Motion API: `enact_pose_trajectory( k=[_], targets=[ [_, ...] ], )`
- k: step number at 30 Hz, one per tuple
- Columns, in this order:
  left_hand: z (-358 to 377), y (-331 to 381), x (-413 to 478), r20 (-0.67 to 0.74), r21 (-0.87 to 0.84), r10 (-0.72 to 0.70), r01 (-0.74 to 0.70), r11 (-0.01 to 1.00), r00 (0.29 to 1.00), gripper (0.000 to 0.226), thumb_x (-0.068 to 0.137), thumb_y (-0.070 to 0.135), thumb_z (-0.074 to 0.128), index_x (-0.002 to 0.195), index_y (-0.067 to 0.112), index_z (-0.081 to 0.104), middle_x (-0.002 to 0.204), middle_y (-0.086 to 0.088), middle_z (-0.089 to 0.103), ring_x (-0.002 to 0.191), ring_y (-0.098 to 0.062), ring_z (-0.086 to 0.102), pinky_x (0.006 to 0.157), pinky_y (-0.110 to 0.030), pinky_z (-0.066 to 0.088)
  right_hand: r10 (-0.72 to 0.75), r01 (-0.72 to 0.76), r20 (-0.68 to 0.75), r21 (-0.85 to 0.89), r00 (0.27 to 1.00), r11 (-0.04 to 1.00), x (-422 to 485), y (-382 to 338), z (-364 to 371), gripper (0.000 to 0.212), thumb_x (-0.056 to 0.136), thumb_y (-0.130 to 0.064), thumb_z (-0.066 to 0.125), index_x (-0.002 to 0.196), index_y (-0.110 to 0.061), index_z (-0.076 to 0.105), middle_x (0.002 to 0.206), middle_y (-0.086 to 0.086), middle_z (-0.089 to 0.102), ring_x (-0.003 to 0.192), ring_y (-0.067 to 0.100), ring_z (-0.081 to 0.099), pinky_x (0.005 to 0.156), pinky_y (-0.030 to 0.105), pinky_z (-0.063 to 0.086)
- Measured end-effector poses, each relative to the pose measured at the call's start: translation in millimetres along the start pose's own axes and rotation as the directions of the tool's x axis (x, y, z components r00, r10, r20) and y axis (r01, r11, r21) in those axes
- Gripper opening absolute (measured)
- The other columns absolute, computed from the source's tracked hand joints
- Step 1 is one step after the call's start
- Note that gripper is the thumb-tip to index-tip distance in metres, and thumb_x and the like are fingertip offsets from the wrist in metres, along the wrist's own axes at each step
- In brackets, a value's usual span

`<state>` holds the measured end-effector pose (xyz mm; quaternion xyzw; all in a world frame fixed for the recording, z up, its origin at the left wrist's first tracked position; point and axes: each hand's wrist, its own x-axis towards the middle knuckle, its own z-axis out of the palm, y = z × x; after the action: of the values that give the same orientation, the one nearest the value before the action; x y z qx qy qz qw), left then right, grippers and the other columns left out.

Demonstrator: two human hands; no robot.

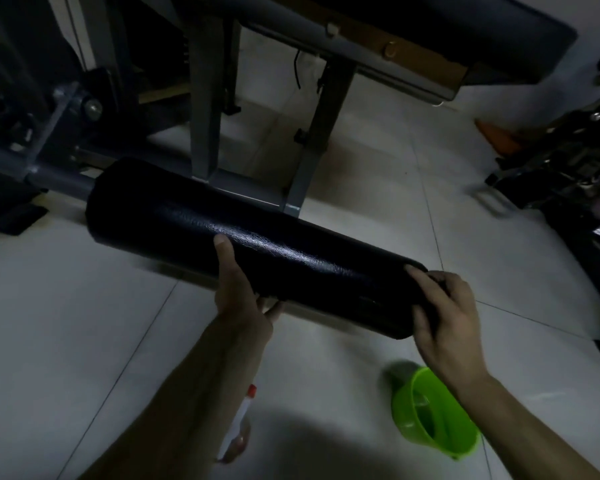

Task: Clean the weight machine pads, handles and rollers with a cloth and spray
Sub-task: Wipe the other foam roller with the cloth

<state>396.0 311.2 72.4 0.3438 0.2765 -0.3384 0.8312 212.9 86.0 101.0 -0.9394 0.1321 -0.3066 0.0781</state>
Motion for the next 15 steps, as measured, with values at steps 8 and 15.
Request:
enact_pose_trajectory(
  k=[8, 15],
  targets=[
    [9.4, -44.1, -15.2, -0.019, 0.128, 0.099, -0.096, 0.987, 0.995, 0.080, 0.071, 0.079, 0.071, 0.127, 0.023, 0.064, 0.122, -0.010, 0.072, 0.118, -0.037, 0.064, 0.091, -0.046, 0.057, -0.138, 0.129, 0.118, 0.083, 0.983, 0.988, 51.3, -109.2, 69.3, 0.062, 0.082, -0.014, 0.065, 0.143, -0.026, 0.060, 0.127, 0.014, 0.054, 0.110, 0.033, 0.052, 0.090, 0.044, 0.042],
    [23.6, -58.8, -10.7, -0.044, 0.045, 0.060, -0.058, 0.997, 0.997, 0.098, 0.062, 0.074, 0.081, 0.137, 0.017, 0.055, 0.139, -0.018, 0.061, 0.138, -0.044, 0.049, 0.085, -0.051, 0.061, -0.116, 0.117, 0.022, -0.022, 0.993, 0.993, -11.7, -5.8, 12.7, 0.060, 0.077, -0.004, 0.060, 0.134, -0.020, 0.068, 0.120, 0.013, 0.055, 0.102, 0.036, 0.055, 0.084, 0.050, 0.044]
  ],
)
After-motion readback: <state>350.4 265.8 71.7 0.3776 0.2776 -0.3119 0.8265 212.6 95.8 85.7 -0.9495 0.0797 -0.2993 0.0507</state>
